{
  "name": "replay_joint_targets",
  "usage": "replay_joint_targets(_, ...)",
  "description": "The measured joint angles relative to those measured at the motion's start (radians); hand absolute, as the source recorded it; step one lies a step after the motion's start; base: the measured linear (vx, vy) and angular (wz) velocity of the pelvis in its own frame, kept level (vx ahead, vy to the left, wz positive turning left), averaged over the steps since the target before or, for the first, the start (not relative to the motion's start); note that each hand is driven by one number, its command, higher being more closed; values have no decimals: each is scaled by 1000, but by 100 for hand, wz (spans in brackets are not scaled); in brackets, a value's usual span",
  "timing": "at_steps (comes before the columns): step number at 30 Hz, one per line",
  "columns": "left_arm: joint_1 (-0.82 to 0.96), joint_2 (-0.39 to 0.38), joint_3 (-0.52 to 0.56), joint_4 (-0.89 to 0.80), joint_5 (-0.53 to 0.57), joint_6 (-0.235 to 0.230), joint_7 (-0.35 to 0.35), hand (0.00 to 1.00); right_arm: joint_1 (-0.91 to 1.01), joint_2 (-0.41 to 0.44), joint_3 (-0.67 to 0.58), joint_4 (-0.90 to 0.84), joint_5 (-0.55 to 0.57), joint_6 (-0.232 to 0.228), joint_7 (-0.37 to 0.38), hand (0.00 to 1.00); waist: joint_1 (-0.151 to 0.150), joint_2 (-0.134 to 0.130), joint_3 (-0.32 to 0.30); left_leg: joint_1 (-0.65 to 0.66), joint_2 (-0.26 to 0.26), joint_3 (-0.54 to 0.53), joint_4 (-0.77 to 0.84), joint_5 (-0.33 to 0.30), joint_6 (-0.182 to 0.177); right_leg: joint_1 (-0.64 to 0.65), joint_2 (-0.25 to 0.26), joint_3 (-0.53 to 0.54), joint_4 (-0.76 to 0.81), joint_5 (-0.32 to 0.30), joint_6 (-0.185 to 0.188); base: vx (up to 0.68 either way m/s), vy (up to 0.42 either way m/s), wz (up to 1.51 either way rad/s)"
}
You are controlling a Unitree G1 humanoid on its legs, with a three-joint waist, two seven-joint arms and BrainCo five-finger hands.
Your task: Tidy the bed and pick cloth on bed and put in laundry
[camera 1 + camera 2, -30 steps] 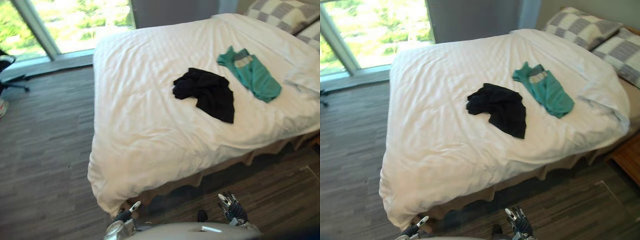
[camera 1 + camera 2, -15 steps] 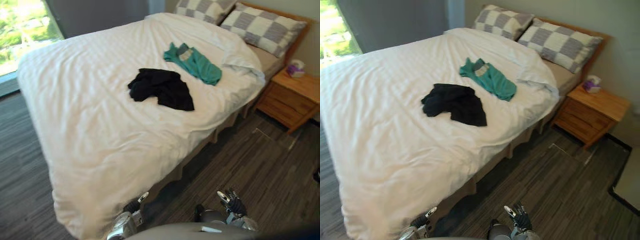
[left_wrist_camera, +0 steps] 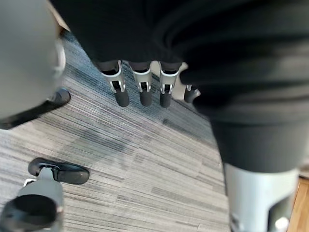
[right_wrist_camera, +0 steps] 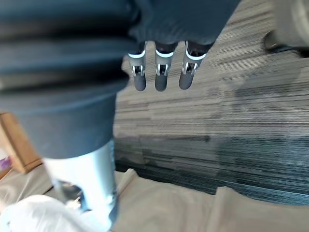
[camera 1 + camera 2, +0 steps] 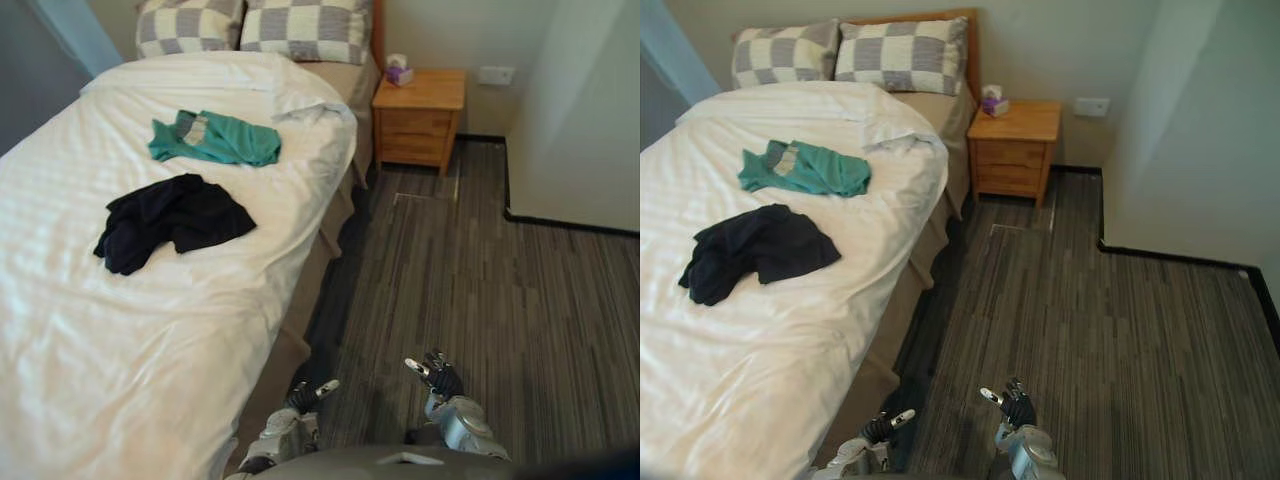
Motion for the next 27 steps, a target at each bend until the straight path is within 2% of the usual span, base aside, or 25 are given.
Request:
replay_joint_targets(3,19,0,75,-46,-17,6,0,0,-1,-8,25,1,3,17,-10,0,40,0,0,-27,-53,-212,-23,9,0,-17,31,118,-26,10,5,-70,-13,-133)
replay_joint_targets(4,27,2,104,-59,-30,5,0,0,-2,-8,50,11,5,23,-6,0,45,1,-1,-26,-52,-261,-43,57,2,-16,48,135,-35,12,3,-43,42,-144)
replay_joint_targets(5,31,5,111,-63,-34,4,-1,0,-3,-7,61,21,6,26,-3,0,47,0,-2,-23,-46,-273,-44,64,-1,-16,53,136,-36,14,2,17,59,-110)
replay_joint_targets(8,36,23,112,-59,-39,1,-12,0,-17,-2,65,62,11,36,16,0,40,-31,-27,-8,-42,-242,-58,65,-2,-13,42,133,-71,32,11,57,96,-52)
replay_joint_targets(10,26,30,109,-31,-38,2,-23,0,-23,-3,30,91,11,35,22,0,39,-40,-41,18,-42,-237,-129,65,-3,-15,39,99,-93,52,17,35,75,-2)
replay_joint_targets(12,-4,43,88,27,-17,25,-29,0,-30,-1,-48,139,11,40,39,0,24,-41,-45,49,-41,-249,-211,65,-3,11,47,67,-150,107,17,47,77,23)
replay_joint_targets(13,-39,89,58,134,7,49,-7,0,-35,-9,-186,197,9,57,107,0,-8,-74,-38,99,-43,-272,-261,12,-25,82,55,30,-246,183,33,25,26,12)
replay_joint_targets(18,-38,88,70,134,8,47,-7,0,-33,-10,-194,196,9,55,108,0,-7,-75,-36,99,-44,-274,-261,12,-25,84,54,25,-246,184,33,0,0,1)
replay_joint_targets(21,-35,86,103,133,10,13,-4,0,-23,-9,-232,193,5,42,137,0,-7,-78,-21,98,-45,-279,-257,12,-25,88,50,4,-246,184,33,-7,0,9)
replay_joint_targets(25,-13,88,169,129,18,-68,-8,0,34,-10,-285,150,-54,13,189,0,-3,-92,1,96,-42,-274,-249,9,-25,86,50,3,-246,182,33,-5,0,1)
replay_joint_targets(26,-6,89,182,125,19,-74,-11,0,46,-9,-294,144,-60,12,200,0,-3,-93,4,95,-41,-272,-245,6,-26,85,51,3,-246,181,33,-1,-9,-4)
replay_joint_targets(27,16,91,208,111,21,-94,-19,0,73,-6,-314,135,-76,11,228,0,0,-97,7,93,-36,-267,-229,-6,-23,89,53,3,-246,158,36,13,-12,-17)
